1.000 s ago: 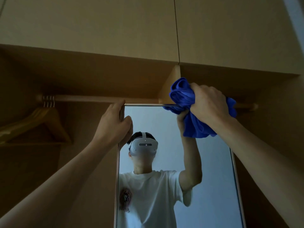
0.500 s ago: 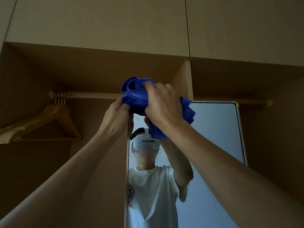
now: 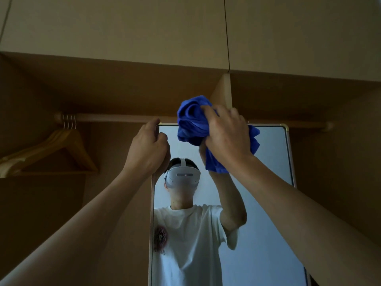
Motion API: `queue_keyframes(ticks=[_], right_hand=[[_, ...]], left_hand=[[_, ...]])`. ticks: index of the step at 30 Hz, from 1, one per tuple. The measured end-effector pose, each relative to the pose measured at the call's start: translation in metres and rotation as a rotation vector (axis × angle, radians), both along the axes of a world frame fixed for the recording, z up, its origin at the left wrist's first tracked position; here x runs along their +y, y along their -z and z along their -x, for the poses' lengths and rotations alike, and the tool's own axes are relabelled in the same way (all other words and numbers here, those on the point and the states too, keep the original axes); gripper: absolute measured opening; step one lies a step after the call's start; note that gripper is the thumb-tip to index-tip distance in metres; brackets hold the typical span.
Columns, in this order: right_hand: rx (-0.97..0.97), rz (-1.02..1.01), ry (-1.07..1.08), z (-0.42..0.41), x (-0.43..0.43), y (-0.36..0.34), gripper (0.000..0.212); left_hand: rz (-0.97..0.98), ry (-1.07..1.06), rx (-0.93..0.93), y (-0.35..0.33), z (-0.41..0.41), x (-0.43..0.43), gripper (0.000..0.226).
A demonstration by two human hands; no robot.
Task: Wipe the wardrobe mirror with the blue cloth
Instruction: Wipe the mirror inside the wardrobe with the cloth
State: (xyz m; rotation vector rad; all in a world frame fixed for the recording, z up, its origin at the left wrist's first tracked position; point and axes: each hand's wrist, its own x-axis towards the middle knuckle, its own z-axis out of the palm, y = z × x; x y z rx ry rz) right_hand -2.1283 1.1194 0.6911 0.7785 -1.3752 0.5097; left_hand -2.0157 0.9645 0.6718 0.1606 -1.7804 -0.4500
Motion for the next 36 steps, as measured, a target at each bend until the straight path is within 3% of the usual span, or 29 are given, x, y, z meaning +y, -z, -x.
queue_keyframes(ticks=[8,18,24,28,33,36], right_hand=[[-0.128,0.107,0.079,0.043,0.069,0.005,0.052],[-0.36,0.231,0.084,0.07,0.118,-0.008,0.034],[-0.249,0.166,0.04,0.045,0.087,0.002,0.032],[-0.196,0.119,-0.013,0.021,0.054,0.002,0.033],[-0.097,0.044,-0.121,-0.011,0.012,0.003,0.037],[-0.046,-0.047,-0.176,-0.033,-0.017,-0.005,0.039]], left_hand=[[0.156,-0.117,0.055,0.006,0.001,-0.001,0.048],[0.128,-0.107,0.027,0.007,-0.002,0.003,0.051],[-0.025,0.124,0.042,0.007,-0.011,0.004,0.056],[-0.311,0.455,0.014,0.01,-0.017,0.005,0.063],[-0.279,0.473,0.047,0.014,-0.02,-0.004,0.056],[-0.384,0.577,0.037,0.019,-0.022,-0.013,0.057]])
